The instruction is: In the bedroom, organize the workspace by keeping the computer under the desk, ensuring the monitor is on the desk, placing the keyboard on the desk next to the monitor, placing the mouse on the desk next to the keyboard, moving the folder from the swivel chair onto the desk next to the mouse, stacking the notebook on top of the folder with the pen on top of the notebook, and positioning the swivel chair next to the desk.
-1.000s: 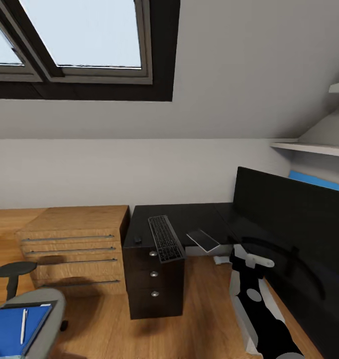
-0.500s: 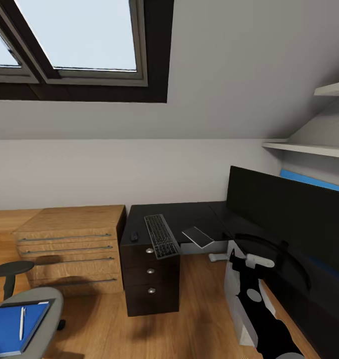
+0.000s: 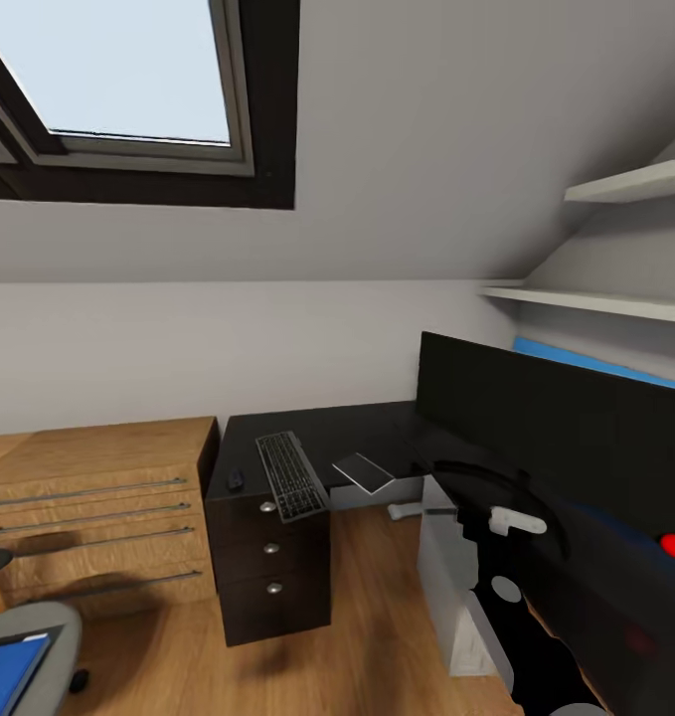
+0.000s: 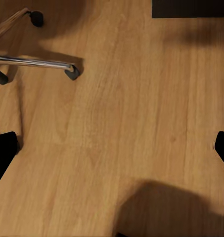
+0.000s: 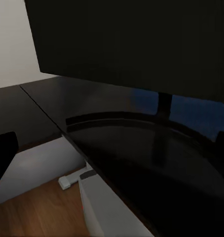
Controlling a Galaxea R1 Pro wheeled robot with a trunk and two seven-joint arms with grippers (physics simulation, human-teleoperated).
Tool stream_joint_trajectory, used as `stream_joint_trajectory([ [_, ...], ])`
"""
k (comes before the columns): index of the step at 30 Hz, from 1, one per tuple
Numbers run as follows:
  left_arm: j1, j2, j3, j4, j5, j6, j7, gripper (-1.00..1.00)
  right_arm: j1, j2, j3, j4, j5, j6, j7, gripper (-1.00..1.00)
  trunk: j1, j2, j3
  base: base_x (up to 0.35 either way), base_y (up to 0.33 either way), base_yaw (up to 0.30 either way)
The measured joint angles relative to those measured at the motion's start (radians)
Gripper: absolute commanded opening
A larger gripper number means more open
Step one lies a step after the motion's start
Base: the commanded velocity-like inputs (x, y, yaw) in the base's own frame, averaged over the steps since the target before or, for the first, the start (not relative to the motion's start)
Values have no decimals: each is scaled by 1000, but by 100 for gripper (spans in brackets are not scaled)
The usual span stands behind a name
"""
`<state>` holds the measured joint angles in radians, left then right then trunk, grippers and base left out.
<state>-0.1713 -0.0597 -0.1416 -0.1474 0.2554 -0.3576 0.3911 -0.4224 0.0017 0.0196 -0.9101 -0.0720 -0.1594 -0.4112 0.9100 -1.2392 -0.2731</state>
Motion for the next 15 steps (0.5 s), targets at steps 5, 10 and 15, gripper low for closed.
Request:
stream_joint_trajectory([
  [5,0,0,0,0,0,0,0,100,0,0,0,0,0,0,0,100,0,0,4,0,0,-230],
  [10,0,0,0,0,0,0,0,100,0,0,0,1,0,0,1,100,0,0,8,0,0,-230],
  [15,0,0,0,0,0,0,0,100,0,-1,0,0,0,0,1,100,0,0,12,0,0,-230],
])
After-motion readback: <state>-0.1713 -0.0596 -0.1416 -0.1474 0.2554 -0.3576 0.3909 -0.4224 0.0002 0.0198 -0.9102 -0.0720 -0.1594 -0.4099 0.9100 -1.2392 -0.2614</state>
